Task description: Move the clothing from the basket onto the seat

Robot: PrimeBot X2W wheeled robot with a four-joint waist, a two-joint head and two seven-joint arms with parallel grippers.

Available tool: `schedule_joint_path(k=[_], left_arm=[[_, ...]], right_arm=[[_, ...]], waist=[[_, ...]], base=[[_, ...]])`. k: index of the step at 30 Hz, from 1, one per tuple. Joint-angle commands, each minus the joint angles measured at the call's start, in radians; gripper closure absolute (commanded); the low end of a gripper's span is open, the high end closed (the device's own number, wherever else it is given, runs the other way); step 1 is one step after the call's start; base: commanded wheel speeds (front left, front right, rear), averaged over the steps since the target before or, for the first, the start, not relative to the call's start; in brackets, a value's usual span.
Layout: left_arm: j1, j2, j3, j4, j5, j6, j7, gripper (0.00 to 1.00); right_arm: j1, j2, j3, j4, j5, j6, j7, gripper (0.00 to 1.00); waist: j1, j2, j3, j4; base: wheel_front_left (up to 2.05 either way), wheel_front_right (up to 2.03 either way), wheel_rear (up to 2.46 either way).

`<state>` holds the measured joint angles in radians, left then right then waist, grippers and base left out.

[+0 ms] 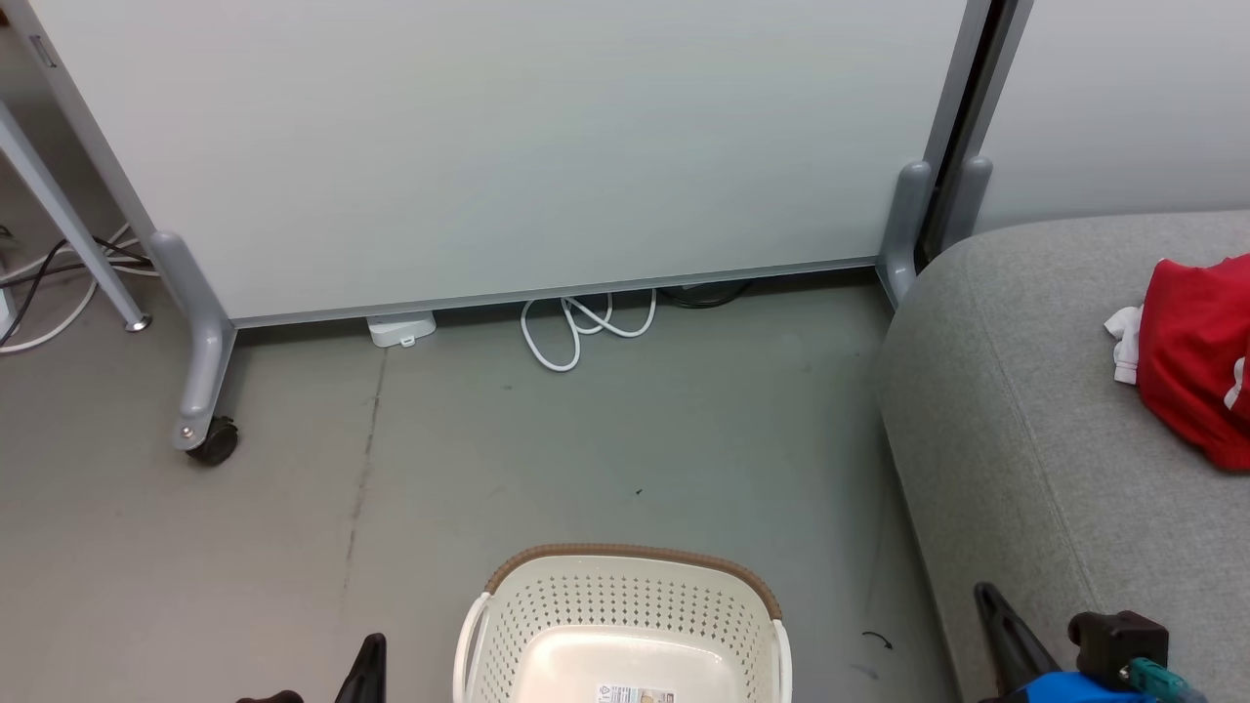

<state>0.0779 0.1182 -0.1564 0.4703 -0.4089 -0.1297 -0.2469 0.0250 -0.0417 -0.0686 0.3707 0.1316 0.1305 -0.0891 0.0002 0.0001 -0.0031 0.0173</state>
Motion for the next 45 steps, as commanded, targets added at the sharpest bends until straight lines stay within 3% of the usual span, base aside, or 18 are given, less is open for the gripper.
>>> schedule_joint_path(k=[1, 45], left_arm=[[-0.018, 0.003, 0.013, -0.021, -0.045, 0.000, 0.011, 1.00], [-0.107, -0.030, 0.140, -0.125, -0.619, -0.001, 0.183, 1.00]], right_arm=[[-0.012, -0.002, -0.003, -0.018, 0.058, 0.000, 0.005, 1.00], [-0.077, -0.007, -0.024, -0.075, 0.761, 0.000, 0.103, 1.00]], waist=[[0.0000, -0.0001, 0.000, 0.000], [-0.0001, -0.0001, 0.002, -0.006]], base=[[0.00, 0.00, 0.00], [0.00, 0.00, 0.00]])
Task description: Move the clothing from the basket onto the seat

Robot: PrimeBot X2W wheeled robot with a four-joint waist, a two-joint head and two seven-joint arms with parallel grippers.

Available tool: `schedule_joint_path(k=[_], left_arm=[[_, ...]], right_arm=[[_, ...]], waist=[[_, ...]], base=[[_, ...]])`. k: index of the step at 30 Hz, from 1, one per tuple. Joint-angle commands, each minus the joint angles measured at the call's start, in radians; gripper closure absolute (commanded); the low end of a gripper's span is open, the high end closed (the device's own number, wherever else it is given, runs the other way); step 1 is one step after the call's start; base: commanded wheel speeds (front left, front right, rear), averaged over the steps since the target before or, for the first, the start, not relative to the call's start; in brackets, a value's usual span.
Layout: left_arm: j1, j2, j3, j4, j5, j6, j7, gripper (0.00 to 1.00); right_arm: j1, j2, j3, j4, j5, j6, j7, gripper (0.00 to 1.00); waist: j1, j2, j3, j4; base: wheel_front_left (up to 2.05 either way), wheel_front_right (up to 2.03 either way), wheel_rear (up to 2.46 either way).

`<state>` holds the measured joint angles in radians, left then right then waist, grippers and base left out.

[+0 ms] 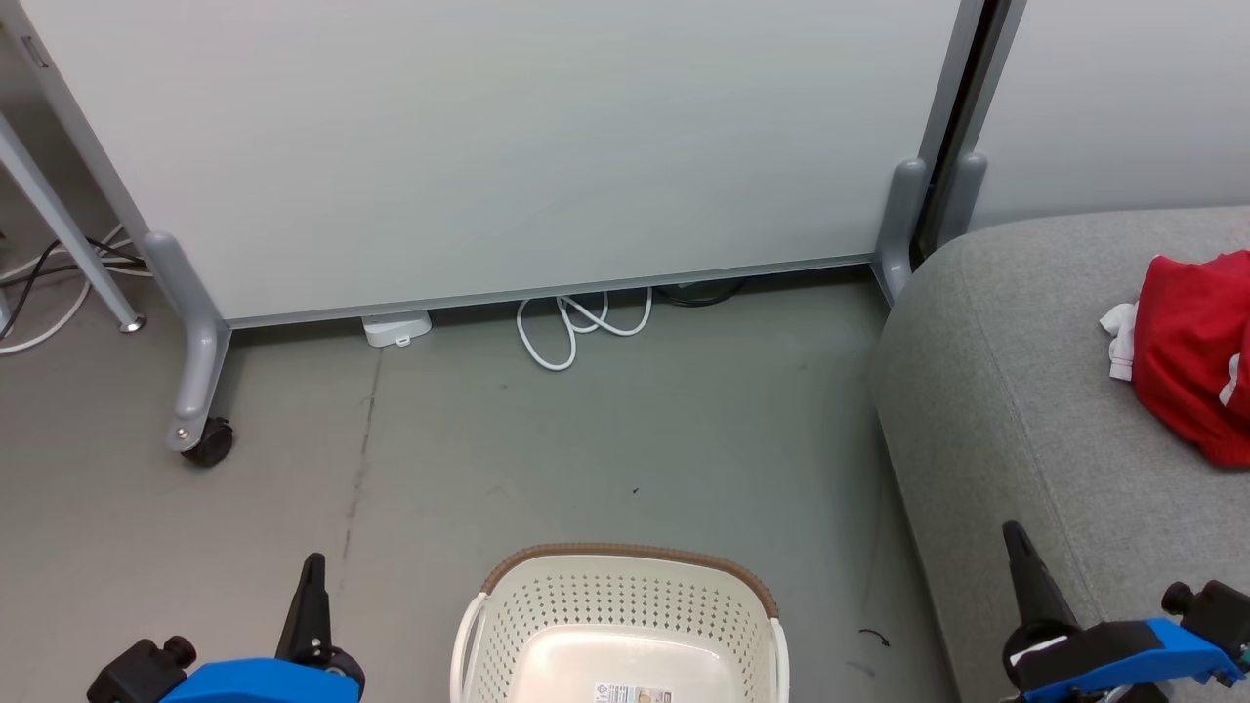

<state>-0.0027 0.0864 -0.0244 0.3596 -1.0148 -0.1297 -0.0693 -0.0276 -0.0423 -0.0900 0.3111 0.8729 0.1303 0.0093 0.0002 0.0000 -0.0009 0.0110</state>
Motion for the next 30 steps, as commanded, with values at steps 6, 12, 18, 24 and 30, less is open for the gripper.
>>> schedule_joint_path(k=[6, 12, 18, 24, 30], left_arm=[[-0.037, -0.002, 0.022, -0.025, -0.074, -0.001, 0.024, 1.00], [-0.044, -0.006, 0.035, -0.036, -0.131, -0.001, 0.041, 1.00], [-0.053, -0.009, 0.047, -0.045, -0.186, -0.001, 0.058, 1.00], [-0.060, -0.012, 0.059, -0.055, -0.238, -0.001, 0.074, 1.00], [-0.068, -0.015, 0.070, -0.063, -0.287, -0.001, 0.088, 1.00]], right_arm=[[-0.032, -0.007, -0.005, -0.021, 0.095, 0.000, 0.015, 1.00], [-0.037, -0.007, -0.007, -0.027, 0.165, 0.000, 0.025, 1.00], [-0.043, -0.008, -0.009, -0.032, 0.232, 0.000, 0.034, 1.00], [-0.050, -0.008, -0.011, -0.037, 0.296, 0.000, 0.044, 1.00], [-0.055, -0.009, -0.013, -0.041, 0.356, 0.001, 0.052, 1.00]], waist=[[-0.0001, 0.0000, 0.000, -0.001], [-0.0001, 0.0000, 0.001, -0.002], [-0.0001, 0.0000, 0.001, -0.003], [-0.0001, 0.0000, 0.001, -0.003], [-0.0002, 0.0000, 0.002, -0.004]], base=[[0.00, 0.00, 0.00], [0.00, 0.00, 0.00], [0.00, 0.00, 0.00], [0.00, 0.00, 0.00], [0.00, 0.00, 0.00]])
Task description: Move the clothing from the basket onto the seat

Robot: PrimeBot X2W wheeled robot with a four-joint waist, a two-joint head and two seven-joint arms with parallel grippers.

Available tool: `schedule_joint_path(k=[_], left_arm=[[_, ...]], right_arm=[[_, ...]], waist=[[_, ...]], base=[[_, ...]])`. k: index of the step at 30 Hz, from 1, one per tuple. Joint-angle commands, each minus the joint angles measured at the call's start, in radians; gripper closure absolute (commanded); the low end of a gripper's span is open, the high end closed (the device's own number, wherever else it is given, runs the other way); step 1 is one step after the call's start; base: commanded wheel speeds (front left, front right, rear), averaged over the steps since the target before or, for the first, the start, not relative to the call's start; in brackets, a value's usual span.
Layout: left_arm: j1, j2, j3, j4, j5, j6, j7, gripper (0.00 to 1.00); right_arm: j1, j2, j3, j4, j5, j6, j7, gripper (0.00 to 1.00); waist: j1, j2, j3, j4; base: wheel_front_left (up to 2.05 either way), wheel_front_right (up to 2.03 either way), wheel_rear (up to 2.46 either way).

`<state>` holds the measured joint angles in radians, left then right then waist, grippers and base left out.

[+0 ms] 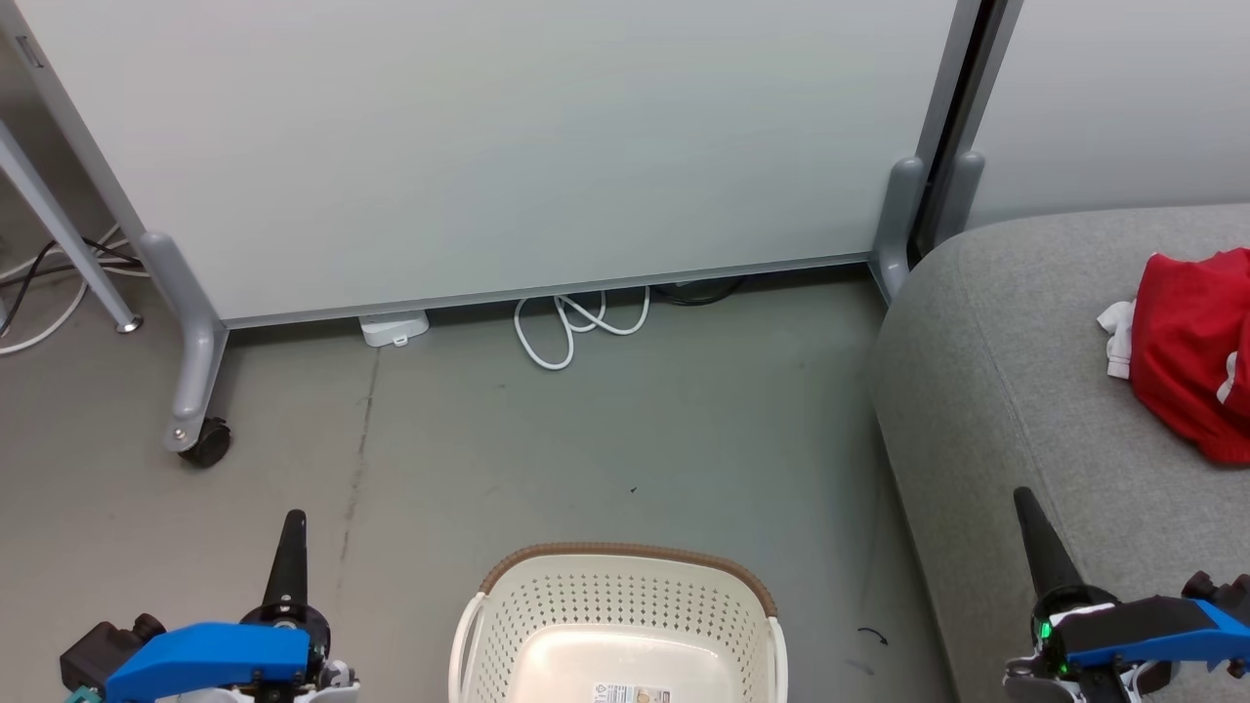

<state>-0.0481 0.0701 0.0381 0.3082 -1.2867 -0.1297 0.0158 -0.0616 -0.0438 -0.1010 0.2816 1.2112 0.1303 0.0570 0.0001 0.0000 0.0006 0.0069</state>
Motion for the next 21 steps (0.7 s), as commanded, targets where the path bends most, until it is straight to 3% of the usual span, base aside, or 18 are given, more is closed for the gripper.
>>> schedule_joint_path(k=[1, 21], left_arm=[[-0.024, 0.001, 0.009, -0.013, -0.023, -0.001, 0.006, 1.00], [-0.044, -0.008, 0.041, -0.037, -0.160, -0.001, 0.049, 1.00]], right_arm=[[-0.021, -0.007, -0.002, -0.012, 0.027, 0.001, 0.006, 1.00], [-0.037, -0.008, -0.008, -0.025, 0.197, 0.001, 0.030, 1.00]], waist=[[0.0000, 0.0000, 0.000, 0.000], [-0.0001, 0.0000, 0.001, -0.003]], base=[[0.00, 0.00, 0.00], [0.00, 0.00, 0.00]])
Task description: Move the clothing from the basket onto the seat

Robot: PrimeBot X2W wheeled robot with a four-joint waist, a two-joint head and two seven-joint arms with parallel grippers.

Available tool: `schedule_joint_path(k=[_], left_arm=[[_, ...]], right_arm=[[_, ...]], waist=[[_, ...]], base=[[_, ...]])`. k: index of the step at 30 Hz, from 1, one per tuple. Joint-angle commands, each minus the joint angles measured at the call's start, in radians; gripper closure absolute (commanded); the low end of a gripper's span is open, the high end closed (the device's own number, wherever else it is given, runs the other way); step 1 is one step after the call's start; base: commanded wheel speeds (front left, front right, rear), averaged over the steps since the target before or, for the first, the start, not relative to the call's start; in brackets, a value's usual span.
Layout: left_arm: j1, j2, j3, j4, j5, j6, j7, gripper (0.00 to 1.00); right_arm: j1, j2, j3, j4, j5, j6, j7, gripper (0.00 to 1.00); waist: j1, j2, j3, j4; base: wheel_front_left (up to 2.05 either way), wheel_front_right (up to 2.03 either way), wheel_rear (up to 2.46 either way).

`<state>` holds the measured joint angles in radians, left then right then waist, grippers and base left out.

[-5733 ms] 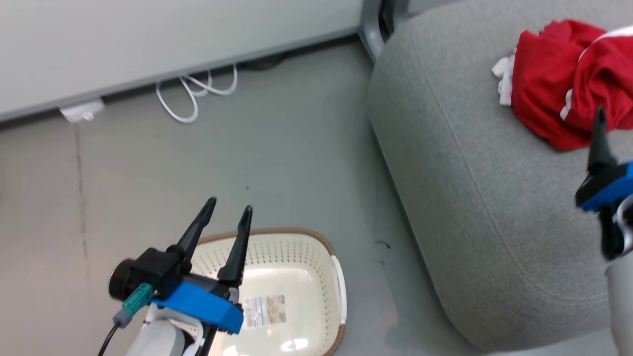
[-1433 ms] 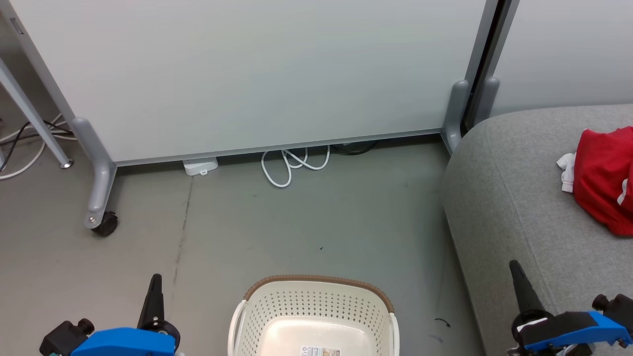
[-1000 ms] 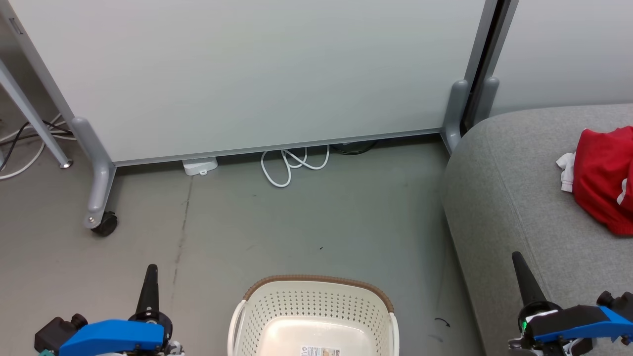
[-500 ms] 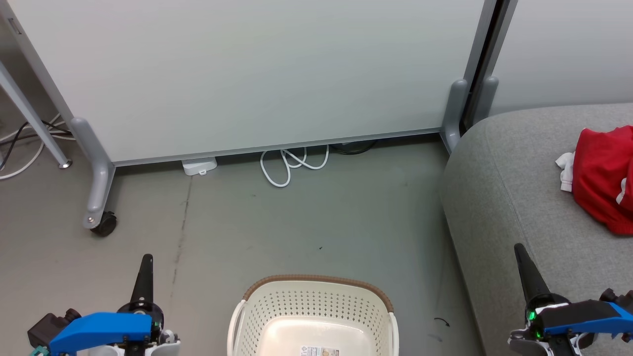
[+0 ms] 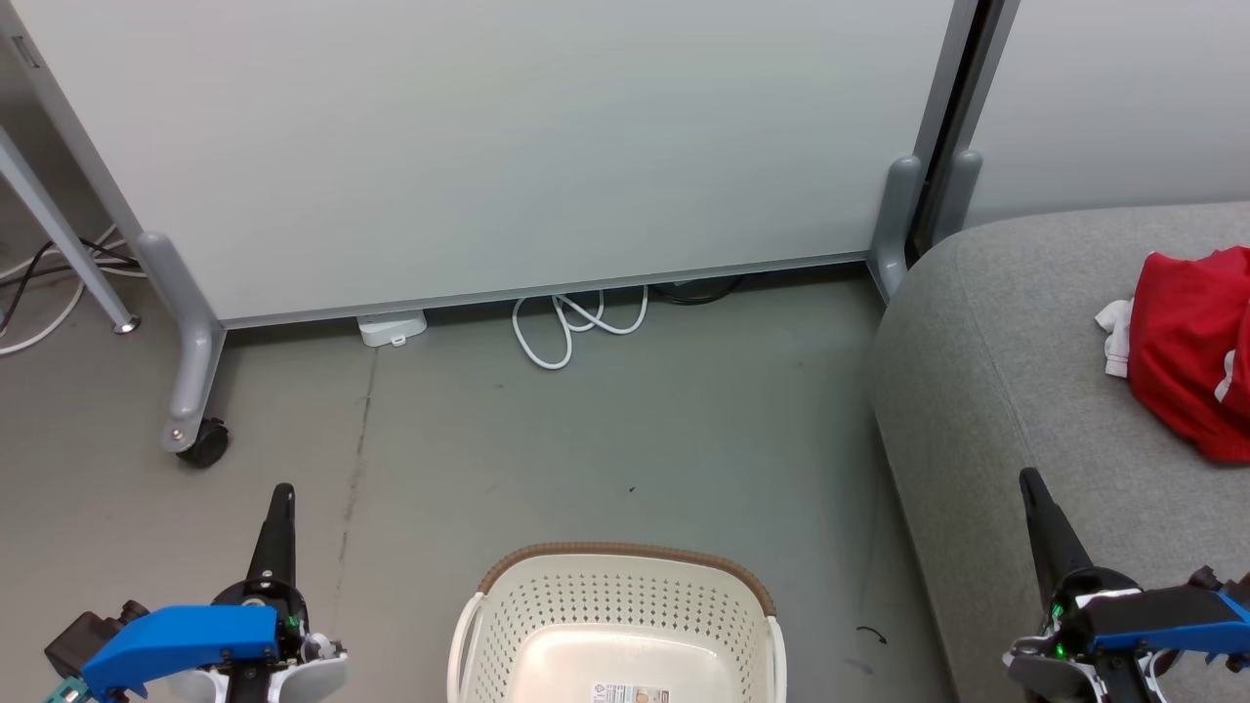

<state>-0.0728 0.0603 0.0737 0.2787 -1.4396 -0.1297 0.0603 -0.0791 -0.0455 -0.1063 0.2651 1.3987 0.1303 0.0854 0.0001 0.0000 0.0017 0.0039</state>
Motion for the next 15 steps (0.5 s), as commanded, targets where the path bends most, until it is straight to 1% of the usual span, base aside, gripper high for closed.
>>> schedule_joint_path(k=[1, 15], left_arm=[[-0.020, 0.002, 0.006, -0.009, -0.014, -0.001, 0.007, 1.00], [-0.033, -0.005, 0.027, -0.025, -0.102, -0.002, 0.034, 1.00]], right_arm=[[-0.020, -0.006, -0.003, -0.009, 0.017, 0.001, 0.001, 1.00], [-0.029, -0.007, -0.006, -0.017, 0.127, 0.001, 0.019, 1.00]], waist=[[0.0000, 0.0000, 0.000, 0.000], [0.0000, 0.0000, 0.001, -0.002]], base=[[0.00, 0.00, 0.00], [0.00, 0.00, 0.00]])
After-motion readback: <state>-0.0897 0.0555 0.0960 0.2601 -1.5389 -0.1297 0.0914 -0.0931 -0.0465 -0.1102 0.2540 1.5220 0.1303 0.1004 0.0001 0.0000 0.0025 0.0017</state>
